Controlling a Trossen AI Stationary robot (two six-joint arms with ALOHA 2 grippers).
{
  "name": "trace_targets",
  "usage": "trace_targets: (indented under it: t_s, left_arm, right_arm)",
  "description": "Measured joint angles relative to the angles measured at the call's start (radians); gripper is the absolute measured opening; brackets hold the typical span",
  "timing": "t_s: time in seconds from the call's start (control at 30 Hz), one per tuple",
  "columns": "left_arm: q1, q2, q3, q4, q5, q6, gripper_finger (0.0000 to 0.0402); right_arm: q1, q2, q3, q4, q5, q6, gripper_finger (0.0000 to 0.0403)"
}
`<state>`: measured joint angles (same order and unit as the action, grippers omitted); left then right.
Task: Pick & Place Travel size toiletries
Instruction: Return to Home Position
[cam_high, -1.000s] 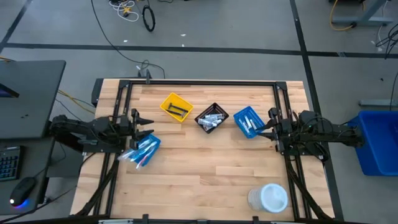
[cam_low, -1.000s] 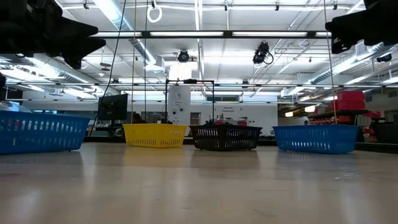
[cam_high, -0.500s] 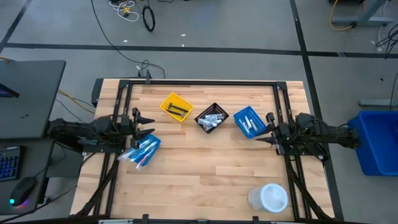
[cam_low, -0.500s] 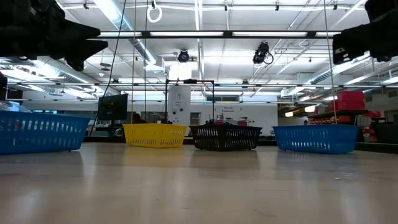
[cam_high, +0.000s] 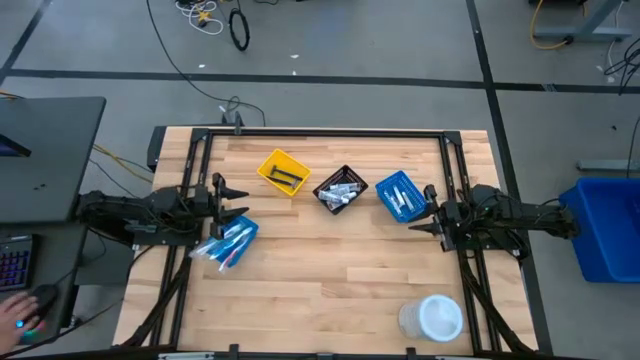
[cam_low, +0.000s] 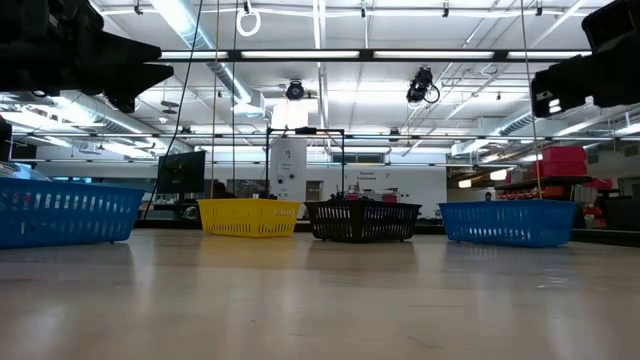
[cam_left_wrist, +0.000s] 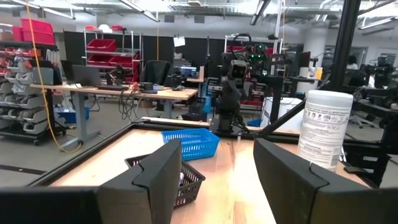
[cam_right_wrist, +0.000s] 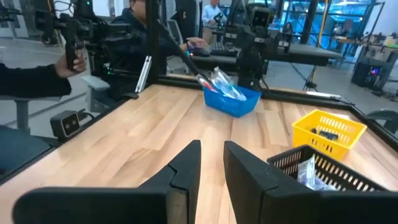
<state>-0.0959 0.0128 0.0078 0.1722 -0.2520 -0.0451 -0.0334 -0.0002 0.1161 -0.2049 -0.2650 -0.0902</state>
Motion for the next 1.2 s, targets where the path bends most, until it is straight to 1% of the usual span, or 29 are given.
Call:
trace_targets:
  t_s: [0.13,0.37,0.97,1.03,1.1,1.2]
  left_arm:
    - [0.000,0.000,0.000,-0.001,-0.001,-0.008,0.0208]
    - [0.000,0.000,0.000,-0.001,-0.002,0.001,0.0208]
    - [0.000,0.000,-0.001,-0.001,-0.002,-0.017,0.0208]
    - [0.000,0.000,-0.001,-0.001,-0.002,-0.016,0.0208]
    - [0.000,0.000,-0.001,-0.001,-0.002,-0.016,0.0208]
    - [0.000,0.000,-0.001,-0.001,-0.002,-0.016,0.0208]
  right_arm:
    - [0.000,0.000,-0.038,0.030,0.001,0.000,0.0078]
    - [0.000,0.000,-0.039,0.038,0.000,0.022,0.0078]
    - [0.001,0.000,-0.042,0.049,0.001,0.007,0.0078]
    - [0.001,0.000,-0.043,0.074,0.000,0.015,0.0078]
    - [0.001,0.000,-0.056,0.136,-0.001,0.016,0.0079]
    - [0.001,0.004,-0.093,0.216,0.002,-0.017,0.0080]
